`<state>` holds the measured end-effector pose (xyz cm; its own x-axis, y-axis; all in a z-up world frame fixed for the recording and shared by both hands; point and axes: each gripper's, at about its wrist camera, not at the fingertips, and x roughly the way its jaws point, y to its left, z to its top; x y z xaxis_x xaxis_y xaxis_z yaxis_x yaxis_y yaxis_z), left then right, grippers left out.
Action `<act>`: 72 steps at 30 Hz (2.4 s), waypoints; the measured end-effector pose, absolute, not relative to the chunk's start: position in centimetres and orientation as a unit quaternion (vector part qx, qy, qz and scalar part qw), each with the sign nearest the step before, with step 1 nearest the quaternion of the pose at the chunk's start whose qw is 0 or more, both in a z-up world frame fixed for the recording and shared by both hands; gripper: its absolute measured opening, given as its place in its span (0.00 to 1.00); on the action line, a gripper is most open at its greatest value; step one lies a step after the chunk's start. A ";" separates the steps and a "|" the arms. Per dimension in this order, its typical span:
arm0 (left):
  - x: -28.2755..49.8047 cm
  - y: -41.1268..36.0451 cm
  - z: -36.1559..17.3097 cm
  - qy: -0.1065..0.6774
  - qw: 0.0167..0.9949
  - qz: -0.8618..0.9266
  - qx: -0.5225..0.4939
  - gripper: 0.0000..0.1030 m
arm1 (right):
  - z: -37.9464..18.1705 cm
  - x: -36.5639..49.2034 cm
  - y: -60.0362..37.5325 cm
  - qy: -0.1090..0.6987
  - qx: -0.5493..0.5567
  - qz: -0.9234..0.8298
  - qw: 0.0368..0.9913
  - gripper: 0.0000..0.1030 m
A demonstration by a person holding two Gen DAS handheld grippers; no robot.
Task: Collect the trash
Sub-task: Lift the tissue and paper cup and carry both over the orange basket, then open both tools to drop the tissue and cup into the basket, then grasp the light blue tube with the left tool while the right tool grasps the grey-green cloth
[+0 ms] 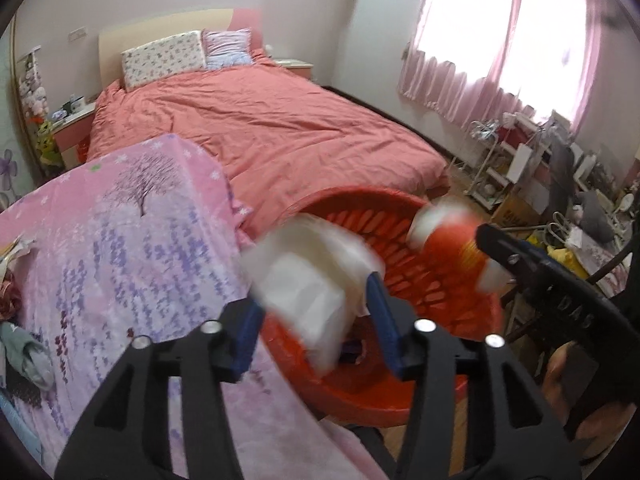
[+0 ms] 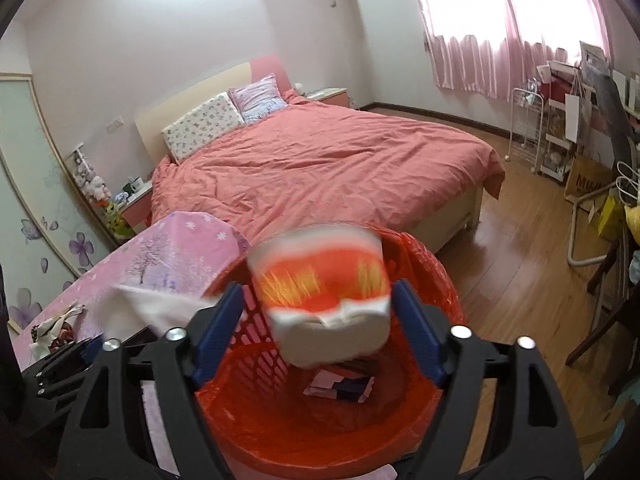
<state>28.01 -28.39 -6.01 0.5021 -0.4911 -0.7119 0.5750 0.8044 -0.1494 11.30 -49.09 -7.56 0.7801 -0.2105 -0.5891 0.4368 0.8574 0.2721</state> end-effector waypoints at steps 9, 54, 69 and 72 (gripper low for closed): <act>27.1 -21.3 -6.1 0.381 0.891 -0.240 0.059 0.81 | -7.1 10.2 -46.3 0.288 0.155 -0.172 0.929 0.77; 29.5 11.7 -10.4 0.428 0.902 -0.001 -0.056 0.31 | -10.9 15.1 -22.1 0.386 0.033 0.046 0.921 0.71; 29.8 11.0 -10.8 0.432 0.901 0.007 -0.039 0.32 | -9.5 24.2 -15.1 0.384 -0.013 0.075 0.920 0.68; 29.6 11.3 -10.8 0.431 0.901 0.006 -0.041 0.32 | -10.4 25.1 -14.6 0.407 -0.024 0.080 0.910 0.36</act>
<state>29.62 11.31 -10.82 0.6281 -0.0246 -0.7777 -0.0455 0.9966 -0.0682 25.12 -14.64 -10.40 0.6555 0.1254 -0.7447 -0.1640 0.9862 0.0216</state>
